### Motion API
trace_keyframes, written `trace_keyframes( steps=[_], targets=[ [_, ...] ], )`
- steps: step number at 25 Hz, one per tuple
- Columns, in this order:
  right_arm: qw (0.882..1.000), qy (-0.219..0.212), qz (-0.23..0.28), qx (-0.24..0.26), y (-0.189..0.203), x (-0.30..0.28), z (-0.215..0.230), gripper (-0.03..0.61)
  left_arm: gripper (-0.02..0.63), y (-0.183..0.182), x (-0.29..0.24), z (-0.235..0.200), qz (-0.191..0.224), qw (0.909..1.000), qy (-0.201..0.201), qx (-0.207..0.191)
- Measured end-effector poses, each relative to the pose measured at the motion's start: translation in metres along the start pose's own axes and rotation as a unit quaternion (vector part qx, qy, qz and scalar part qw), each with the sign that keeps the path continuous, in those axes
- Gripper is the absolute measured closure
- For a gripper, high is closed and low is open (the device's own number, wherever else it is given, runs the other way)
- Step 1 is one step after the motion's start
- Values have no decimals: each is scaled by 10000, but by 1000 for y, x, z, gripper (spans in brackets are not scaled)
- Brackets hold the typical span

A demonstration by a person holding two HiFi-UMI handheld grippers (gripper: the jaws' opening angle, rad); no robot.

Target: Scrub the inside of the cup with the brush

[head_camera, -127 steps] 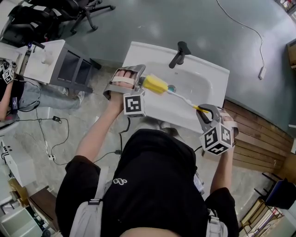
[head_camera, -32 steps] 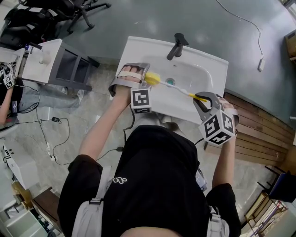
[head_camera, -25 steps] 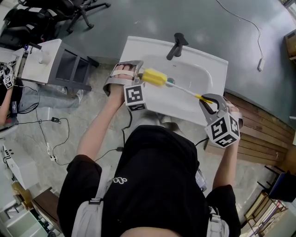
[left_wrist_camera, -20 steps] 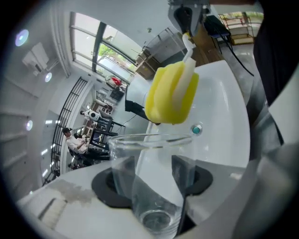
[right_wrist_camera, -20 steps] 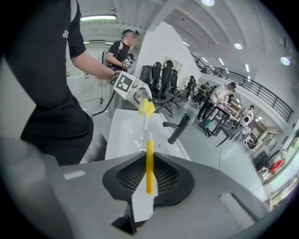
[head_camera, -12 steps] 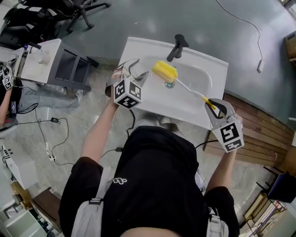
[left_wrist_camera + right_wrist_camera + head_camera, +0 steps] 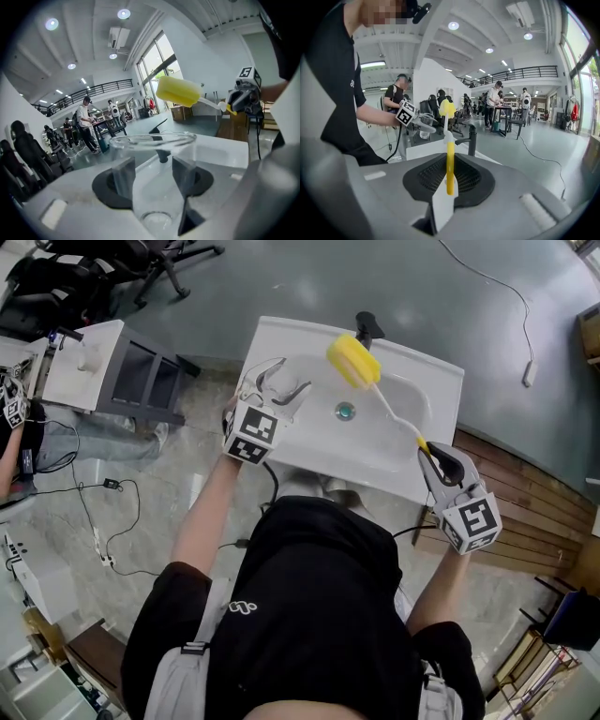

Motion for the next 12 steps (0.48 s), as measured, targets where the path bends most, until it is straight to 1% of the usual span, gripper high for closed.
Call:
trace_keyframes(
  steps=[3,7,9,12],
  targets=[
    [9989,59,344,-308,-1,-1,0,529,342,-4,2,-6,135,9998,-71,110],
    [9957,193,646,-641,-3,-5,-2,529,342,-3,6,-17,303,9989,-157,327],
    [9928,251,813,-841,-5,-6,-2,529,342,-4,6,-21,368,9984,-174,395],
    [9855,321,1165,-1187,-12,-12,-1,529,342,-1,2,-31,442,9976,-196,488]
  ],
)
Point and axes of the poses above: the fingertips, and each gripper's own axes: x backward along the fingers, z to its right, y out of its underside, the point moved 7 cm from there along x, backward along the fingers, and after that the axes turned 9 degrees about z, right-handed, at the moved point
